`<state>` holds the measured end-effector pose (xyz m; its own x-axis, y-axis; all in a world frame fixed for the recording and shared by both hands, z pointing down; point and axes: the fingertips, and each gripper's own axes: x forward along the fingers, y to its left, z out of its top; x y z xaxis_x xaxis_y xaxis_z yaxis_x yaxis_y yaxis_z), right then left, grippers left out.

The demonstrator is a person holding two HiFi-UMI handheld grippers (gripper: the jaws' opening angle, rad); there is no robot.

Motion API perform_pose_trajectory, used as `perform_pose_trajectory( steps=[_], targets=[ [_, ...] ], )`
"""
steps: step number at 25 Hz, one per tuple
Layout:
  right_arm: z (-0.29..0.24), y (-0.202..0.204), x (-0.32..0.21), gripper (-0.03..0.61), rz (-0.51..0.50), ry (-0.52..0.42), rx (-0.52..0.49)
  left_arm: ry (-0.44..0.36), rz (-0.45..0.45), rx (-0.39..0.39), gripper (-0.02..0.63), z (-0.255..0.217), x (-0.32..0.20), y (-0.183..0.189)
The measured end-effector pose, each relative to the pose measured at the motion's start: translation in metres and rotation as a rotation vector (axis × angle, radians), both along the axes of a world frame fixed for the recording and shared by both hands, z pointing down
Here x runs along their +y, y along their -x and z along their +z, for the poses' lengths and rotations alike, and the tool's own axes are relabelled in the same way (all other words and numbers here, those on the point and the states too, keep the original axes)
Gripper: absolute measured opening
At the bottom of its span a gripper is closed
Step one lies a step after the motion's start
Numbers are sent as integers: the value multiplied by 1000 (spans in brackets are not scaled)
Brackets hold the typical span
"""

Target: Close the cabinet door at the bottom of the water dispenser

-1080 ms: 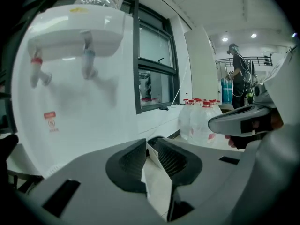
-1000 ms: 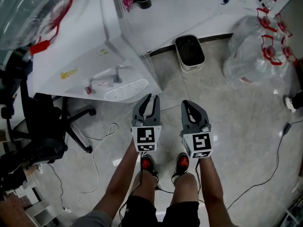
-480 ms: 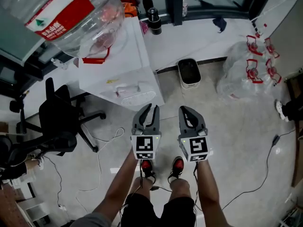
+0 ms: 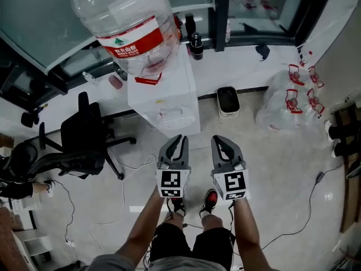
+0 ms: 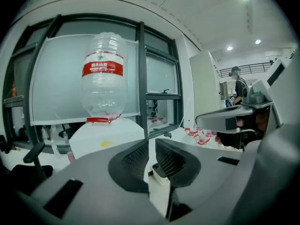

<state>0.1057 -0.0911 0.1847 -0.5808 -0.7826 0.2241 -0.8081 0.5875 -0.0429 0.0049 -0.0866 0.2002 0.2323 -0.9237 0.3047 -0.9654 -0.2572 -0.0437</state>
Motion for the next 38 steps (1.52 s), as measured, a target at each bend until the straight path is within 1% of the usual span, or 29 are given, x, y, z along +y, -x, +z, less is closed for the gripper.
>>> perform_pose_trajectory(
  steps=[7, 10, 15, 20, 23, 26, 28, 31, 34, 38],
  targets=[
    [-68, 31, 24, 18, -51, -37, 12, -14, -21, 5, 46, -66, 33, 32],
    [-90, 42, 34, 18, -68, -54, 18, -8, -34, 22, 40, -86, 46, 48],
    [-118, 53, 51, 18, -85, -70, 50, -20, -51, 37, 34, -110, 68, 78],
    [-132, 53, 63, 18, -53, -86, 18, -27, -51, 11, 32, -128, 91, 101],
    [-136, 49, 70, 17, -32, -82, -1, -41, -60, -2, 32, -138, 102, 110],
    [-137, 49, 78, 18, -22, -69, -25, -34, -57, -3, 32, -144, 112, 116],
    [-138, 49, 86, 18, -24, -73, -22, -32, -63, -4, 32, -146, 119, 118],
    [-138, 50, 97, 18, -27, -82, -7, -60, -82, 1, 32, -152, 125, 121],
    [-136, 52, 102, 18, -29, -74, -3, -53, -83, 2, 32, -149, 132, 123],
    [-135, 51, 104, 18, -23, -60, -10, -62, -85, -3, 32, -154, 135, 123]
  ],
)
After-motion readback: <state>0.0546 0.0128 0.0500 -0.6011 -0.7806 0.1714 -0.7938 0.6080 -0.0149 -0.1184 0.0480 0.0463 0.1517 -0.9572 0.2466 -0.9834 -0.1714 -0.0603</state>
